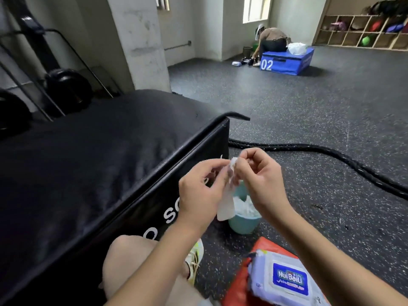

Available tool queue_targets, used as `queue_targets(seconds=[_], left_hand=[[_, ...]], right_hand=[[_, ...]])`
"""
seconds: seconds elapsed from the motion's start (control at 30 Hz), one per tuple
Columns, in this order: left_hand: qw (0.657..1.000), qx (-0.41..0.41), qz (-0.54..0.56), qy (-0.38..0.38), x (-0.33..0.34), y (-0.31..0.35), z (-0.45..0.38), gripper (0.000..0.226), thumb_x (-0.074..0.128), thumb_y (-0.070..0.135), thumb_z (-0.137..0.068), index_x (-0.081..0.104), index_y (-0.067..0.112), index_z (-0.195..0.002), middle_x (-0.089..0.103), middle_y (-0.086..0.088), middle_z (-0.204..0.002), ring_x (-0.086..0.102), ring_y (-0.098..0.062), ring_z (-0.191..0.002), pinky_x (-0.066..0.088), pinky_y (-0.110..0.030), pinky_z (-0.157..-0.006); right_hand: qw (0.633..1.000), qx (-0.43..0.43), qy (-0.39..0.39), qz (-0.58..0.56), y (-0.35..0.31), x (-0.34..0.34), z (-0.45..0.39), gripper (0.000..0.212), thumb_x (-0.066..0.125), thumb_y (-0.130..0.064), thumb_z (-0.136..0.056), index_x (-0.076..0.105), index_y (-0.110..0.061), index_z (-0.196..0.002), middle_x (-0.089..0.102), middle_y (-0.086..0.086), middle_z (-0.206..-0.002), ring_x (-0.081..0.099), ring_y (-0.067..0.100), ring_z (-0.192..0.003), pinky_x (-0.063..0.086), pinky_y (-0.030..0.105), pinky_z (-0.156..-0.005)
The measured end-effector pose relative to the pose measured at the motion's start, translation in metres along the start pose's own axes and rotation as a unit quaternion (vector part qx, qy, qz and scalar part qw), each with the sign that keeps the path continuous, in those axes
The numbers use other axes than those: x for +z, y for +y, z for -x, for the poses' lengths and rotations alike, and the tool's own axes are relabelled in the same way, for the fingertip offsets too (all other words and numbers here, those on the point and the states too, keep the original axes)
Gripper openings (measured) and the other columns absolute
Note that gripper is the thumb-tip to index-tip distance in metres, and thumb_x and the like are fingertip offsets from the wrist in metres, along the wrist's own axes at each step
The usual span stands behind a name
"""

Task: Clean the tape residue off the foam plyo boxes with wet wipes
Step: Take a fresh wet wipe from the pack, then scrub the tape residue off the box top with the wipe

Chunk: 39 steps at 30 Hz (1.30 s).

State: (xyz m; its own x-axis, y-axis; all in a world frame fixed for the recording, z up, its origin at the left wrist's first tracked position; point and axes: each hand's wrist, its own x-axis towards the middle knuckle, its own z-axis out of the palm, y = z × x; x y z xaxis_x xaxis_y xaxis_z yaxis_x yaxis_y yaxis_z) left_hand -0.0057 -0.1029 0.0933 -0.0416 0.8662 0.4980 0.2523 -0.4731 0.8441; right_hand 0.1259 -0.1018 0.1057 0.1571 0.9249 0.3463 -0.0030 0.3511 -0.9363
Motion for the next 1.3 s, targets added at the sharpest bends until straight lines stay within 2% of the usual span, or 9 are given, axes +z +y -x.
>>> queue_targets(seconds=[0.17, 0.3, 0.5, 0.63, 0.83, 0.93, 1.13, 1.23, 1.3], left_hand=[[0.994, -0.037, 0.027, 0.101, -0.074, 0.044, -0.015, 0.006, 0.072, 0.020, -0.092, 0.075, 0.020, -0.087, 0.074, 0.005, -0.082, 0.072, -0.015, -0.080, 0.059, -0.043, -0.077], [0.981, -0.070, 0.069, 0.170, -0.144, 0.073, -0.015, 0.008, 0.077, 0.024, -0.085, 0.079, 0.016, -0.084, 0.075, 0.002, -0.096, 0.073, -0.020, -0.087, 0.061, -0.039, -0.078], [0.964, -0.100, 0.057, 0.239, -0.239, 0.094, 0.016, 0.008, 0.072, 0.017, -0.090, 0.079, 0.012, -0.090, 0.077, -0.004, -0.091, 0.073, -0.019, -0.092, 0.057, -0.037, -0.087], [0.956, -0.104, -0.055, 0.267, -0.301, 0.103, 0.046, 0.009, 0.069, 0.020, -0.092, 0.076, 0.016, -0.092, 0.076, 0.004, -0.093, 0.071, -0.009, -0.093, 0.055, -0.026, -0.085], [0.937, -0.137, -0.191, 0.260, -0.348, 0.119, 0.092, 0.013, 0.064, 0.023, -0.096, 0.069, 0.018, -0.084, 0.061, 0.004, -0.058, 0.056, -0.009, -0.058, 0.046, -0.015, -0.066], [0.917, -0.139, -0.210, 0.308, -0.357, 0.124, 0.108, 0.010, 0.069, 0.024, -0.092, 0.072, 0.022, -0.083, 0.062, 0.013, -0.063, 0.055, 0.001, -0.060, 0.042, -0.009, -0.062], [0.897, -0.196, -0.057, 0.392, -0.370, 0.107, 0.133, 0.032, 0.074, 0.052, -0.082, 0.075, 0.022, -0.095, 0.076, -0.004, -0.099, 0.071, -0.022, -0.100, 0.055, -0.047, -0.094], [0.886, -0.259, 0.252, 0.290, -0.359, 0.086, 0.151, 0.064, 0.058, 0.062, -0.092, 0.065, 0.009, -0.127, 0.063, -0.020, -0.130, 0.058, -0.037, -0.125, 0.040, -0.053, -0.109], [0.880, -0.272, 0.326, 0.212, -0.348, 0.077, 0.160, 0.057, 0.052, 0.049, -0.101, 0.056, 0.006, -0.137, 0.057, -0.021, -0.138, 0.053, -0.035, -0.131, 0.034, -0.052, -0.115]], right_hand=[[0.981, -0.034, -0.154, -0.115, -0.031, 0.070, -0.002, 0.025, 0.073, -0.017, -0.087, 0.055, -0.012, -0.103, 0.060, 0.000, -0.084, 0.059, 0.014, -0.078, 0.051, 0.028, -0.072], [0.960, -0.028, -0.253, -0.117, -0.059, 0.136, 0.002, 0.044, 0.085, -0.020, -0.076, 0.055, -0.017, -0.109, 0.064, -0.001, -0.095, 0.065, 0.013, -0.090, 0.054, 0.027, -0.079], [0.911, 0.030, -0.370, -0.177, -0.085, 0.219, 0.023, 0.025, 0.078, -0.021, -0.086, 0.071, -0.010, -0.107, 0.075, 0.010, -0.101, 0.071, 0.025, -0.093, 0.055, 0.030, -0.077], [0.909, -0.020, -0.398, -0.117, -0.090, 0.258, 0.041, 0.012, 0.066, -0.014, -0.097, 0.077, -0.017, -0.098, 0.076, 0.000, -0.100, 0.071, 0.016, -0.099, 0.054, 0.032, -0.087], [0.899, -0.140, -0.415, -0.012, -0.103, 0.299, 0.076, 0.018, 0.054, -0.025, -0.104, 0.063, -0.029, -0.089, 0.065, -0.015, -0.080, 0.058, 0.002, -0.075, 0.043, 0.012, -0.067], [0.898, -0.157, -0.412, -0.006, -0.111, 0.309, 0.089, 0.018, 0.053, -0.026, -0.104, 0.063, -0.029, -0.089, 0.067, -0.015, -0.079, 0.062, 0.003, -0.073, 0.045, 0.013, -0.064], [0.904, -0.142, -0.403, 0.008, -0.113, 0.322, 0.106, 0.017, 0.059, -0.032, -0.101, 0.067, -0.031, -0.085, 0.069, -0.009, -0.078, 0.063, 0.006, -0.075, 0.047, 0.015, -0.065], [0.910, -0.123, -0.395, 0.029, -0.106, 0.329, 0.107, 0.018, 0.059, -0.034, -0.101, 0.067, -0.030, -0.085, 0.067, -0.001, -0.073, 0.058, 0.011, -0.067, 0.044, 0.016, -0.061], [0.916, -0.098, -0.388, 0.038, -0.102, 0.336, 0.103, 0.018, 0.060, -0.035, -0.100, 0.068, -0.029, -0.086, 0.062, 0.005, -0.067, 0.051, 0.009, -0.058, 0.041, 0.018, -0.057]])
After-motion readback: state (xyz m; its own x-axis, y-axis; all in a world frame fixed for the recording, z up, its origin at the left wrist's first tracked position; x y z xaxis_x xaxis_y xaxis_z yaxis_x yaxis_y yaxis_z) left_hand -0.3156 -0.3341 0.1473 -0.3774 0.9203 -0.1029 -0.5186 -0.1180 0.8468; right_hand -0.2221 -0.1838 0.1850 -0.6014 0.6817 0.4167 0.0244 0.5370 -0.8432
